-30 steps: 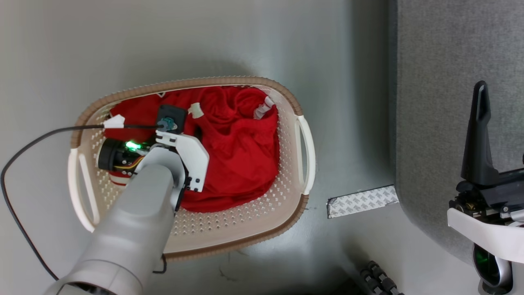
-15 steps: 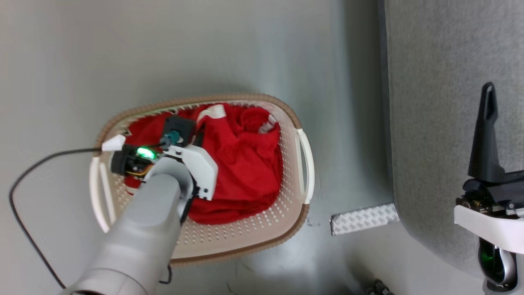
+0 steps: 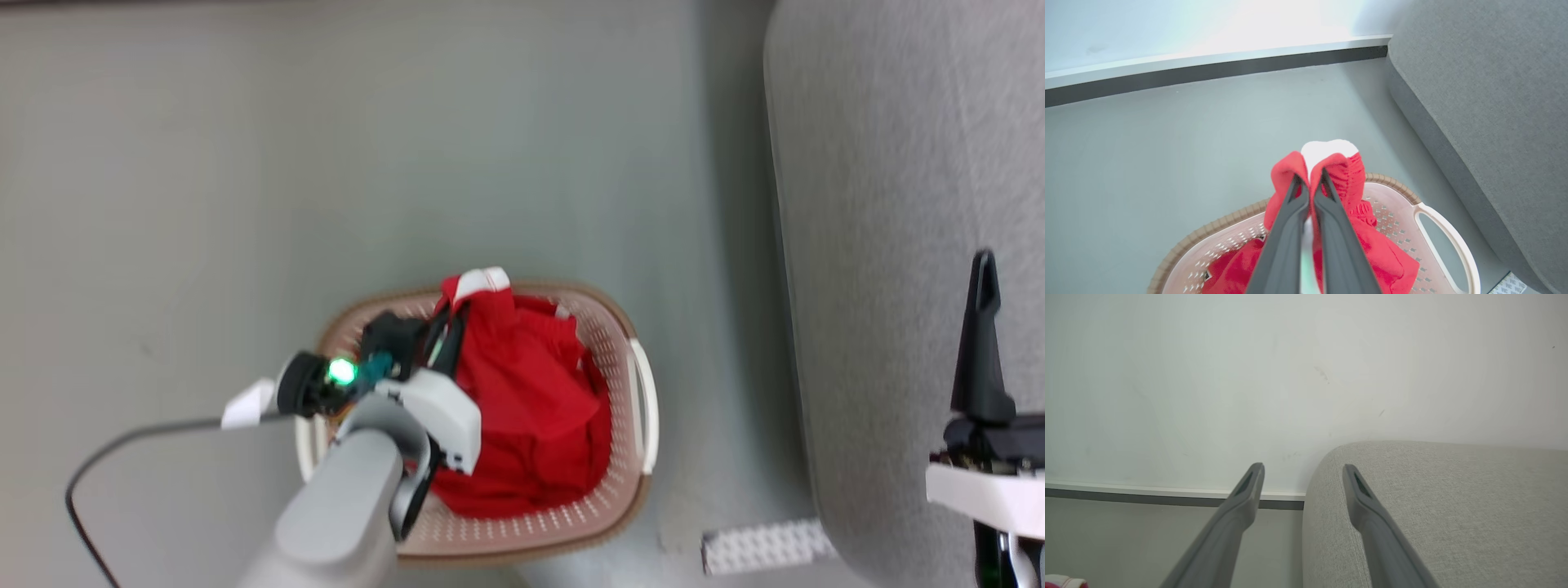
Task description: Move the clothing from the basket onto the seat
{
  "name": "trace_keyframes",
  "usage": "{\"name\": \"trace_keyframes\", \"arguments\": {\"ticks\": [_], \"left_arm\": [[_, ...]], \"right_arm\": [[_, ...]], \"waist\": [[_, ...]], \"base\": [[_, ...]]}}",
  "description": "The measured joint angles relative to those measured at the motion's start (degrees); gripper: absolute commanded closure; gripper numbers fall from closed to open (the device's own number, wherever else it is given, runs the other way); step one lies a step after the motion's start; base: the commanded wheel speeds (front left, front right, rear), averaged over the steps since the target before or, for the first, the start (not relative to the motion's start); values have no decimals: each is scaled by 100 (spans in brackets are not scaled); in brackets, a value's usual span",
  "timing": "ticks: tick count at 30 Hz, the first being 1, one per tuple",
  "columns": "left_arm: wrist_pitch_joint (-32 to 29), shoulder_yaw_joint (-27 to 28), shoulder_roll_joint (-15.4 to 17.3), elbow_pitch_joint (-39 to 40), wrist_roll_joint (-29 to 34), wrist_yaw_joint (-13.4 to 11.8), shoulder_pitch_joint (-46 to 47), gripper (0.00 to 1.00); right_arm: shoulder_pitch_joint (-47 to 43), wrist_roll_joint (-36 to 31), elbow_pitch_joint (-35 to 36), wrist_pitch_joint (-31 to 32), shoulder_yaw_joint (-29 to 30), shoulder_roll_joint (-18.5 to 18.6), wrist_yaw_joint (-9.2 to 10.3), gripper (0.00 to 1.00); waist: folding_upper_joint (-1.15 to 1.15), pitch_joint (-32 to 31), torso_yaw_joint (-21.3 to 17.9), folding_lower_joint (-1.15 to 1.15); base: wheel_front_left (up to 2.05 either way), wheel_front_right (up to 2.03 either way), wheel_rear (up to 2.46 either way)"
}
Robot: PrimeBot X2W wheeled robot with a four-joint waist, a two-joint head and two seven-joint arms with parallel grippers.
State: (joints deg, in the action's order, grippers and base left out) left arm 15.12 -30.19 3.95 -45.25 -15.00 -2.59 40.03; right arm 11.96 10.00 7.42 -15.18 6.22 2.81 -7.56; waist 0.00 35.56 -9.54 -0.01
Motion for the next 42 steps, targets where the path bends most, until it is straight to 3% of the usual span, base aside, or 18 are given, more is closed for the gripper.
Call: {"name": "trace_keyframes", "arguments": {"ticks": [10, 23, 33, 42], "left_arm": [[1, 356, 48, 1185, -15, -158, -1193, 100], [1, 881, 260, 2146, -20, -302, -2355, 100], [1, 1251, 441, 2440, -5, -334, -2911, 100], [1, 1445, 495, 2520, 18, -333, -3078, 100]], "right_arm": [[-704, -165, -275, 1, 148, 2, 0, 0], [-1668, -278, -656, 0, -48, 113, 0, 0], [-2152, -274, -913, 0, -90, 149, 1, 0], [-2274, -176, -1154, 0, -320, 174, 1, 0]], "waist": [[0, -1303, 403, -1], [0, -2855, 833, -2], [0, -3675, 1103, -1], [0, -4046, 1153, 0]], "base": [[0, 0, 0], [0, 0, 0], [0, 0, 0], [0, 0, 0]]}}
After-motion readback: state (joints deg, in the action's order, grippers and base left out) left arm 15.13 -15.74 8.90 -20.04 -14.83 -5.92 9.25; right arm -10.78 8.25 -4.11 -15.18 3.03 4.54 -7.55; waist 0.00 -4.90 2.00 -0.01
